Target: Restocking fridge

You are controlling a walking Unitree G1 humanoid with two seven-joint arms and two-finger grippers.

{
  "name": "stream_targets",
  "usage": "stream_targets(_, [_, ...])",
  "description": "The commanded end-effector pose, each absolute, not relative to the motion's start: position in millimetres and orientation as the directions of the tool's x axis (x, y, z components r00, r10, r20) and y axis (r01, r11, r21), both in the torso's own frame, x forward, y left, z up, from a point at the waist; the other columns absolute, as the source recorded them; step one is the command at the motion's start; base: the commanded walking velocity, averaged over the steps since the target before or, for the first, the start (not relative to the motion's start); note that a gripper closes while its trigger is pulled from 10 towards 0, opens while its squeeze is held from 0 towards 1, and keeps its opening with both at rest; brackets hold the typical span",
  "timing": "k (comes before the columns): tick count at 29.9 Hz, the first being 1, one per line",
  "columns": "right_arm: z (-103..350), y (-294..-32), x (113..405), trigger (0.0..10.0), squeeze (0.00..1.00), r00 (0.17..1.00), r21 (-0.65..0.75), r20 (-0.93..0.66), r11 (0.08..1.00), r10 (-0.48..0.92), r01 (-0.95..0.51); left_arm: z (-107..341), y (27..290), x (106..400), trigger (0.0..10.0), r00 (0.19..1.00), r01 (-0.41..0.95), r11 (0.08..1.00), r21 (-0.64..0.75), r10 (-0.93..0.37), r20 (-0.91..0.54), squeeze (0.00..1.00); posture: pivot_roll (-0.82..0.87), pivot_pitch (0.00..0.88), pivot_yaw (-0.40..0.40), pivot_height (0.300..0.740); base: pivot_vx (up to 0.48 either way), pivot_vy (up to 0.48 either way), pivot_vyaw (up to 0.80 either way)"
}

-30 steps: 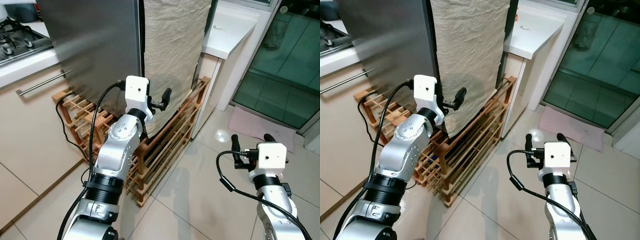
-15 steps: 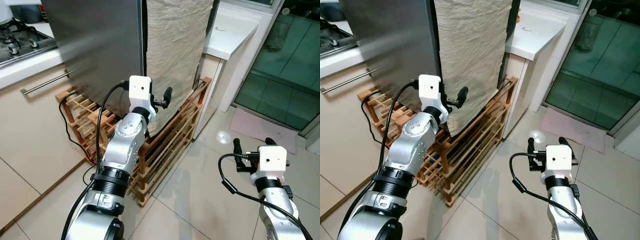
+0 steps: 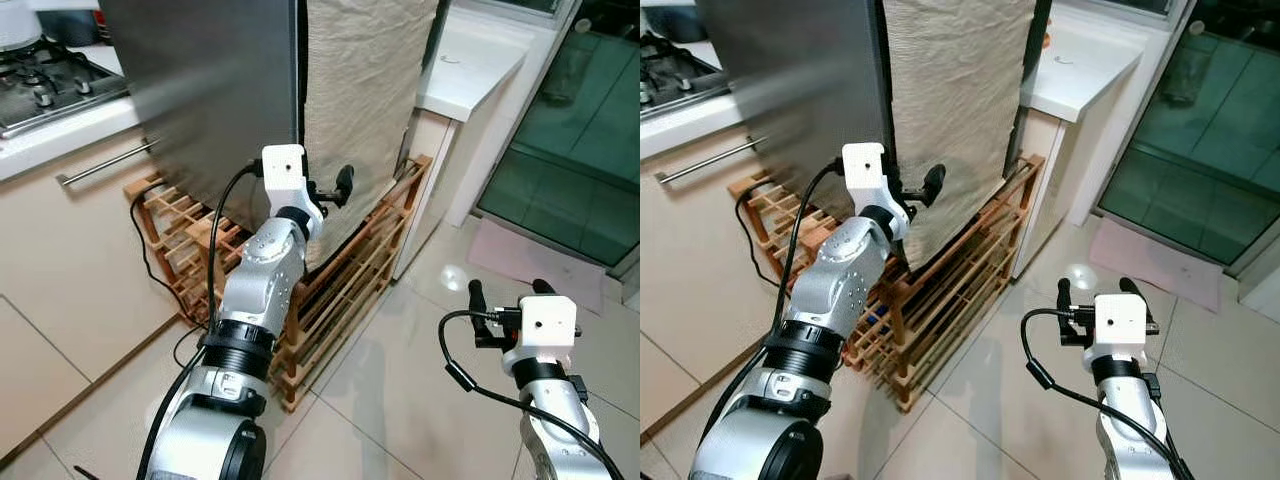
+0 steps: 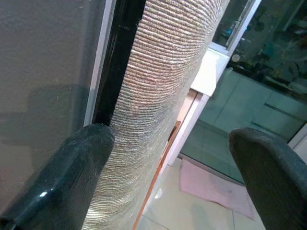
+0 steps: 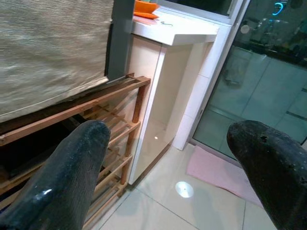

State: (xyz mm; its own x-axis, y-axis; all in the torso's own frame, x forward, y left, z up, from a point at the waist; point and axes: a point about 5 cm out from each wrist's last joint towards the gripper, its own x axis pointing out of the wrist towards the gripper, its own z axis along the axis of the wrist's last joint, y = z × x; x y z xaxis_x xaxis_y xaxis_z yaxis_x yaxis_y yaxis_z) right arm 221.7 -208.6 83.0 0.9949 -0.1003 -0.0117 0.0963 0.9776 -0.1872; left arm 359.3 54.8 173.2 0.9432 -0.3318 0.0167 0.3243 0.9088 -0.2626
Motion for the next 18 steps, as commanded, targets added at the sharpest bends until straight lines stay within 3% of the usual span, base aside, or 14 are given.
stream_targets(1, [88,-210,221,10.0,0.00,0.995,-0.196,0.007,0.975,-0.101,0.100,182,31,357,10.0,0.910,0.407,0.881,-0.241,-0.413,0.030,0.00,-0.08,0.000,-0.038,0.740,0.000,0.000,0.00])
stream_targets(7, [91,-207,220,10.0,0.00,0.995,-0.197,0.011,0.976,-0.098,0.098,193,12,347,10.0,0.847,0.531,0.838,-0.127,-0.522,0.099,0.00,-0.08,0.002,-0.036,0.740,0.000,0.000,0.00])
stream_targets(11, [94,-204,220,10.0,0.00,0.995,-0.196,0.014,0.976,-0.096,0.096,200,1,334,10.0,0.748,0.662,0.742,-0.104,-0.647,0.146,0.00,-0.07,0.003,-0.034,0.740,0.000,0.000,0.00])
stream_targets(15, [95,-201,222,10.0,0.00,0.996,-0.192,0.015,0.977,-0.092,0.093,193,16,321,10.0,0.664,0.747,0.660,-0.080,-0.736,0.131,0.00,-0.06,0.000,-0.034,0.740,0.000,0.000,0.00])
stream_targets(18, [94,-200,223,10.0,0.00,0.996,-0.189,0.013,0.978,-0.087,0.088,189,29,320,10.0,0.685,0.728,0.682,-0.069,-0.718,0.124,0.00,-0.04,0.000,-0.031,0.740,0.000,0.000,0.00])
